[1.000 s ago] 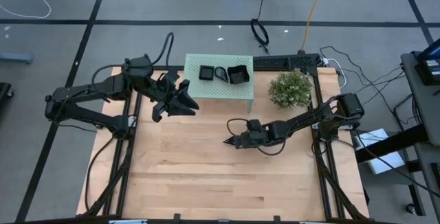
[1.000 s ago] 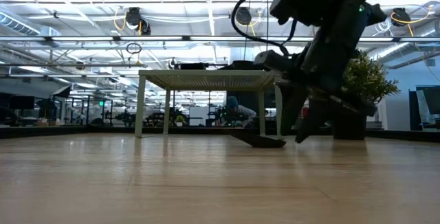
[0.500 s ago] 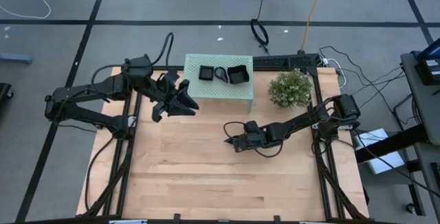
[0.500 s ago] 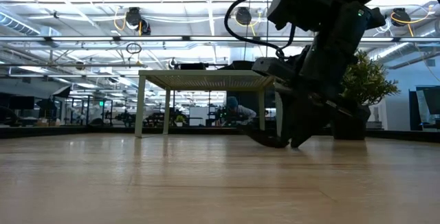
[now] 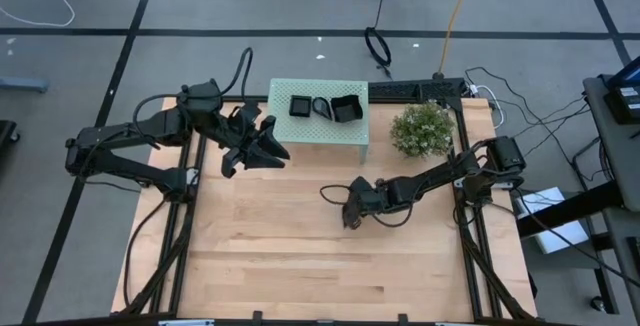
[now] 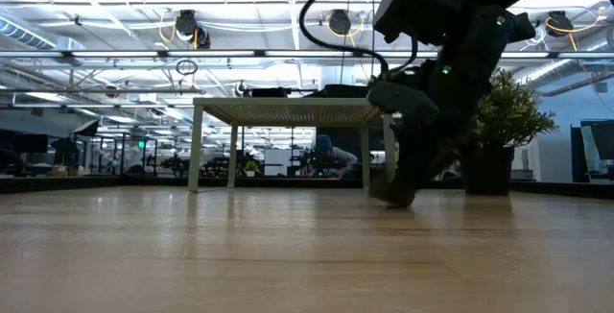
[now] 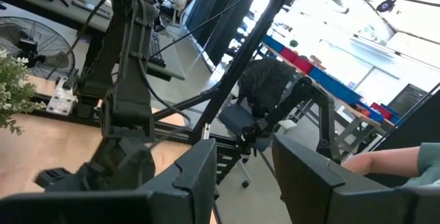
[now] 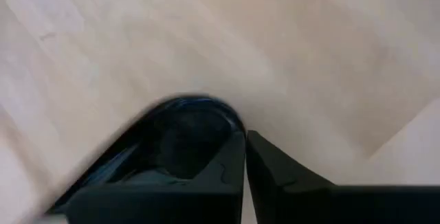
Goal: Pick & Place Mini shaped plates
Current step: Stack the black drop-shaped plate on top of the other black drop-shaped plate on the shelf
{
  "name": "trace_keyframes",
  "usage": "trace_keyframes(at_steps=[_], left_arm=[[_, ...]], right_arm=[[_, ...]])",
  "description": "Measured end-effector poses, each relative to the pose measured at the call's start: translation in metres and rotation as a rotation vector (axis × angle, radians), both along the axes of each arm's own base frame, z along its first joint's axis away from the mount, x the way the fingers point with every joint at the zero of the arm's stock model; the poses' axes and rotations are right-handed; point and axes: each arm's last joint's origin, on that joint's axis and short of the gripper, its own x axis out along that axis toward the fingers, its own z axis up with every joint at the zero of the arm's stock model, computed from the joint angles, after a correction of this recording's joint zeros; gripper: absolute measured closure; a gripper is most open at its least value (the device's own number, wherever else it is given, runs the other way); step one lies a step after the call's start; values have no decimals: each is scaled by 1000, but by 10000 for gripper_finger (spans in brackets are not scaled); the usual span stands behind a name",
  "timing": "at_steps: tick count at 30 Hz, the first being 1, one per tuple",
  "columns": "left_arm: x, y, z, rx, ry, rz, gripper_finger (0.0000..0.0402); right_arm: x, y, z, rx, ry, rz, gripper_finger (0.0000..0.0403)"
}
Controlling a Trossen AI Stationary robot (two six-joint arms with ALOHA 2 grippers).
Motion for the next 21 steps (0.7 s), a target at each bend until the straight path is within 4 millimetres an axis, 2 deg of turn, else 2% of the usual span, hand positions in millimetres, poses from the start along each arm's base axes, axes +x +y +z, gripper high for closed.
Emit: trace_keyframes(at_steps=[4, 7, 14, 21], left_arm=[[0, 0, 0, 0, 0, 0, 256], [0, 0, 0, 0, 0, 0, 256], [-1, 0, -7, 84, 25, -11, 256], [2, 0, -39, 394, 152, -85, 256]], right_arm=[[0, -7, 16, -188, -29, 139, 402], [0, -12, 22, -266, -27, 204, 400], [-5, -20, 48, -242, -123, 146, 392], [-22, -18, 94, -178, -304, 105, 330]])
